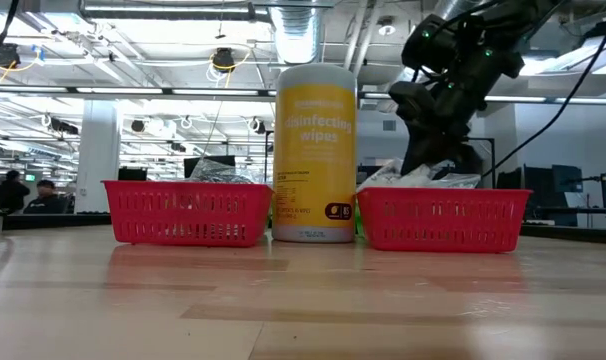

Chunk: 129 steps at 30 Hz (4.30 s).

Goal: Pick & Place Travel size toiletries
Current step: Put the vanity pack into the right green basket, then put the right deodorant into the right red basket

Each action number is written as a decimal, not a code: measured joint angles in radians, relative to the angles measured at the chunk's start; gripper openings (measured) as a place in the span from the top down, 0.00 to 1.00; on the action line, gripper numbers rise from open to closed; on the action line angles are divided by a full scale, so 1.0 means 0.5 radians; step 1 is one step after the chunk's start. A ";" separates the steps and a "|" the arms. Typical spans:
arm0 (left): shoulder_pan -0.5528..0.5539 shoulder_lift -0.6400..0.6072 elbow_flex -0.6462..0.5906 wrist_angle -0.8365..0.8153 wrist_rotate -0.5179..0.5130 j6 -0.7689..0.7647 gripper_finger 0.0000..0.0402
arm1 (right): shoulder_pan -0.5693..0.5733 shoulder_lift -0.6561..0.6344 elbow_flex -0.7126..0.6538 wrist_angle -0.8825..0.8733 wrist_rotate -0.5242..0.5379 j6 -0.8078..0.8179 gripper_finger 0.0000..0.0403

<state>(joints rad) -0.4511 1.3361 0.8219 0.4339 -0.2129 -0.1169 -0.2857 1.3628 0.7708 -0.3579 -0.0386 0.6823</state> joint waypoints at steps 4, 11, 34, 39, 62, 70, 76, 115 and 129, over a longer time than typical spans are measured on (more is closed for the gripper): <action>0.000 0.000 0.000 0.000 -0.001 0.000 0.80 | 0.001 0.000 -0.011 0.051 -0.036 -0.002 1.00; 0.000 0.000 0.000 0.000 -0.002 0.000 0.80 | 0.024 0.000 -0.011 0.034 -0.035 -0.014 0.98; 0.000 0.000 0.000 -0.001 -0.009 0.000 0.80 | 0.054 -0.021 -0.010 0.065 -0.036 -0.263 0.73; 0.000 0.000 0.000 -0.001 -0.009 0.000 0.80 | 0.037 -0.069 0.043 -0.063 -0.050 -0.311 0.67; 0.000 0.000 0.000 -0.001 -0.007 0.007 0.80 | -0.203 0.002 0.074 0.367 0.287 -0.580 0.62; 0.000 0.000 0.000 0.000 -0.008 0.013 0.80 | -0.299 0.002 0.074 0.381 0.279 -0.654 0.54; 0.000 0.000 0.000 0.000 -0.007 0.014 0.80 | -0.356 0.002 0.074 0.456 0.282 -0.706 0.46; 0.002 0.000 0.000 0.000 -0.099 0.069 0.80 | -0.455 0.661 0.074 1.188 0.258 -1.000 0.46; 0.002 0.000 0.000 -0.001 -0.099 0.069 0.80 | -0.455 0.647 0.076 1.220 0.242 -1.014 0.80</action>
<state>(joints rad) -0.4503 1.3361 0.8219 0.4335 -0.2626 -0.0826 -0.5133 1.6863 0.8089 0.2520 0.0825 0.1752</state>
